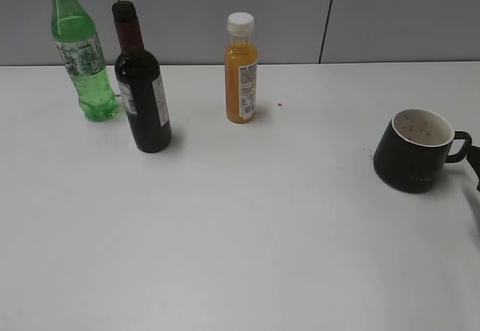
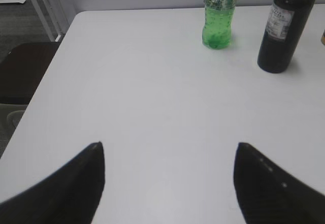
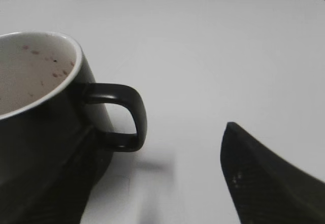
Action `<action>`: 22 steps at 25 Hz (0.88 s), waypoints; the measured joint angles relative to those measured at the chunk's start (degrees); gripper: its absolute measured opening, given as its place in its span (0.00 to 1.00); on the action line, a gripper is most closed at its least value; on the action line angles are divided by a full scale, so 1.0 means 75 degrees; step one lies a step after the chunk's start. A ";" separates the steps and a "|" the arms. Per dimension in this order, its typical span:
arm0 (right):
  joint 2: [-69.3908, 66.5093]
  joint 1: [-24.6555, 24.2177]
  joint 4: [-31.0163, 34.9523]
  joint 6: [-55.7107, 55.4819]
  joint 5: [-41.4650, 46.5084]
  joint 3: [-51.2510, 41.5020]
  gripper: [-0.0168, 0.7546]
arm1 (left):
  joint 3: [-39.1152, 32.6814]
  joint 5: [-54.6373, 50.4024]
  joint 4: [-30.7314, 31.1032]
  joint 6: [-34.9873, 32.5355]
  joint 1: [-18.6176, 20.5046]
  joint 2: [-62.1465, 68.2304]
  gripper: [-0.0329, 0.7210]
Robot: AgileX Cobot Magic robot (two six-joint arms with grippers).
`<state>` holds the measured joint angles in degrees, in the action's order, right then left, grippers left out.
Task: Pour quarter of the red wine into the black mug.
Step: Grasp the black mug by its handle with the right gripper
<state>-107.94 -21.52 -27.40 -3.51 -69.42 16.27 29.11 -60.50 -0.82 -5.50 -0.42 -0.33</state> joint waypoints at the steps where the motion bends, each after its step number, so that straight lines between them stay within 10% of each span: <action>1: -0.0075 0.0000 -0.0017 0.0011 0.0000 0.0059 0.76 | 0.0000 0.0000 0.0000 0.0000 0.0000 0.0000 0.83; 22: -0.0170 0.0000 -0.0110 0.0188 0.0000 0.0219 0.76 | 0.0000 0.0000 0.0000 0.0000 0.0000 0.0000 0.83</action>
<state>-109.22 -21.52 -28.23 -2.10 -69.42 17.92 29.11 -60.50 -0.82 -5.50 -0.42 -0.33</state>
